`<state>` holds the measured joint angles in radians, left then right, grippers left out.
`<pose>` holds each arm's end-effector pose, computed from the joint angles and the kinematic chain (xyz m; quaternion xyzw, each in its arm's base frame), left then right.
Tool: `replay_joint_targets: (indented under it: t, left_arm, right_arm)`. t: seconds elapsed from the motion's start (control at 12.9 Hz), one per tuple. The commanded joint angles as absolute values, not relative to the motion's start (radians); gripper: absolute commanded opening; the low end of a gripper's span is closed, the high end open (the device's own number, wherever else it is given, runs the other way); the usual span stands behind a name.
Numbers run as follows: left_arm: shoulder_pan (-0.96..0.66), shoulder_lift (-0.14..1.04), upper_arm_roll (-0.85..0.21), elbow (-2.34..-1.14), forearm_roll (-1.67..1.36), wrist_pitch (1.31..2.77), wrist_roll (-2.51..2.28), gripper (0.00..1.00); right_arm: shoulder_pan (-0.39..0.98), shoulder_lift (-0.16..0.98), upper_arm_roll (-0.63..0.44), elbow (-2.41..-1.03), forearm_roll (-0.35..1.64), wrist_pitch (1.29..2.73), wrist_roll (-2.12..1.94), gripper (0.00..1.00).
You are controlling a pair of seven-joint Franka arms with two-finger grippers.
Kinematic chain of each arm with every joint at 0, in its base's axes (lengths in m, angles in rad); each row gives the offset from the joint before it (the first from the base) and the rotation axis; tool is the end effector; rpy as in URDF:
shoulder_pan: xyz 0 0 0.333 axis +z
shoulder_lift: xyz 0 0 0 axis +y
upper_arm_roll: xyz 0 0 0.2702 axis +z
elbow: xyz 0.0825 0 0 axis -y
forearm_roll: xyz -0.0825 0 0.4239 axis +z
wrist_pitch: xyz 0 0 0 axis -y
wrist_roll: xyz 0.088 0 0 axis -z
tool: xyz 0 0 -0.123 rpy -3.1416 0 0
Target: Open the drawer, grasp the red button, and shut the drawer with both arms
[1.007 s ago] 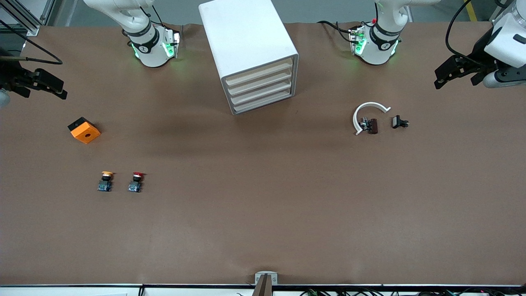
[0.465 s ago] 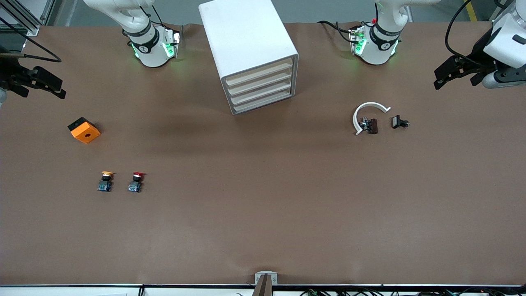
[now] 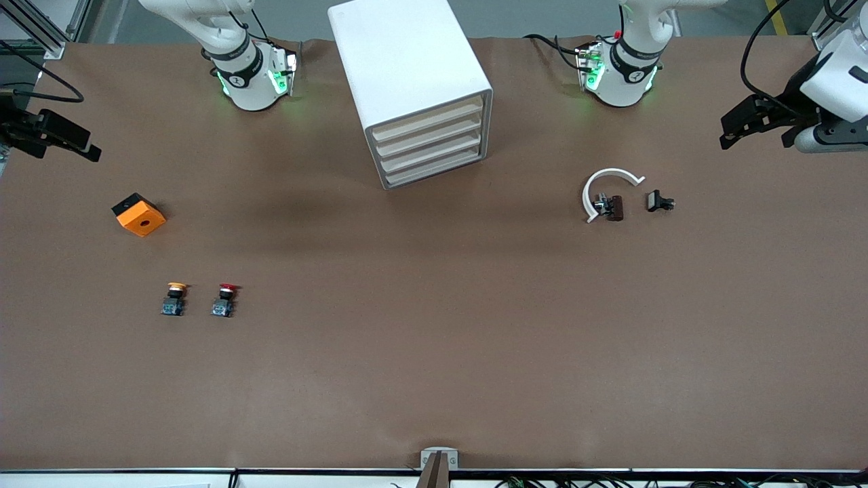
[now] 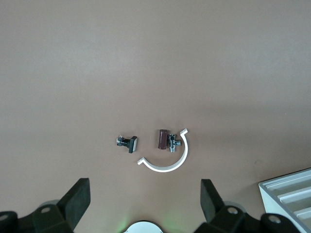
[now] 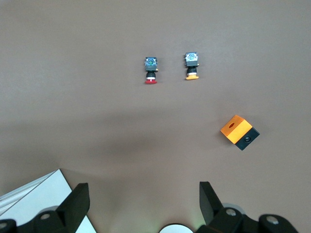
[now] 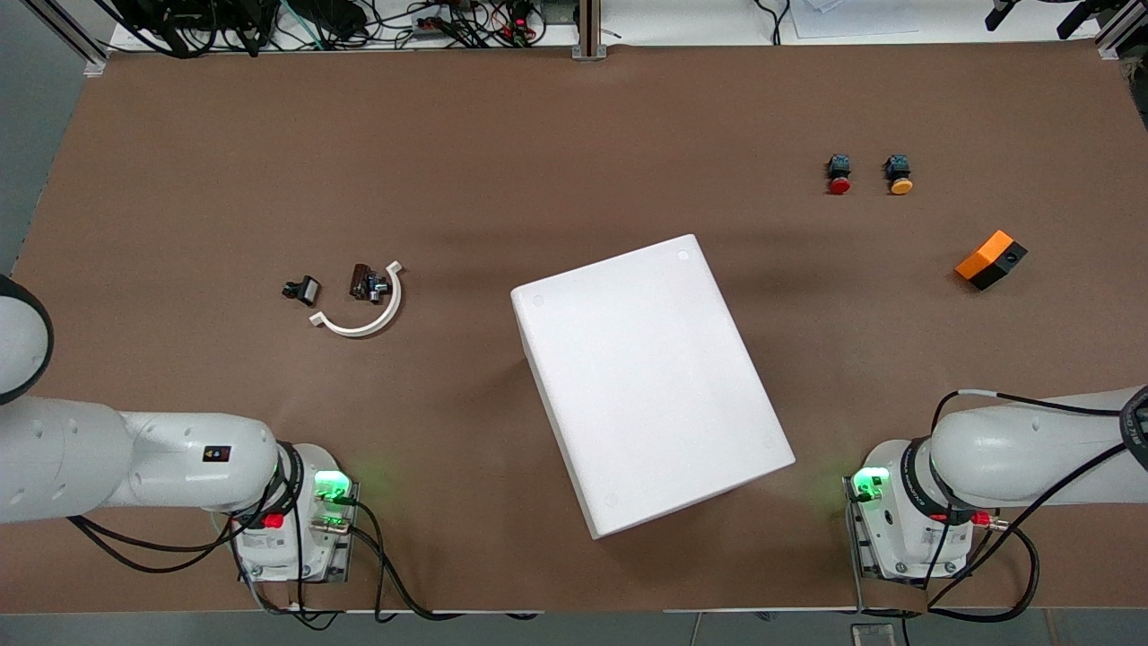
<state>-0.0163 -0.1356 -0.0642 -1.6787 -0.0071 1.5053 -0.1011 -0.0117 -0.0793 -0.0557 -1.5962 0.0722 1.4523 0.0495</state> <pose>0.5480 -0.0469 0.5797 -0.9998 -0.0105 0.0189 0.0025 0.5589 -0.0292 0.5860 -0.9972 0.0551 0.0320 0.0384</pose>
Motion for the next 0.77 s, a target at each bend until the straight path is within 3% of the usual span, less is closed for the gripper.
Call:
replay_joint_targets:
  t: [0.0, 0.7]
  left_arm:
    - [-0.005, -0.141, -0.066, -1.649, -0.008, 1.479, -0.081, 1.00]
    - [-0.003, -0.130, -0.064, -1.626, -0.008, 1.479, -0.087, 1.00]
  right_arm:
    - [0.051, -0.136, -0.087, -1.655, 0.023, 1.474, 0.061, 1.00]
    - [0.017, -0.161, -0.080, -1.697, 0.020, 1.509, 0.049, 1.00]
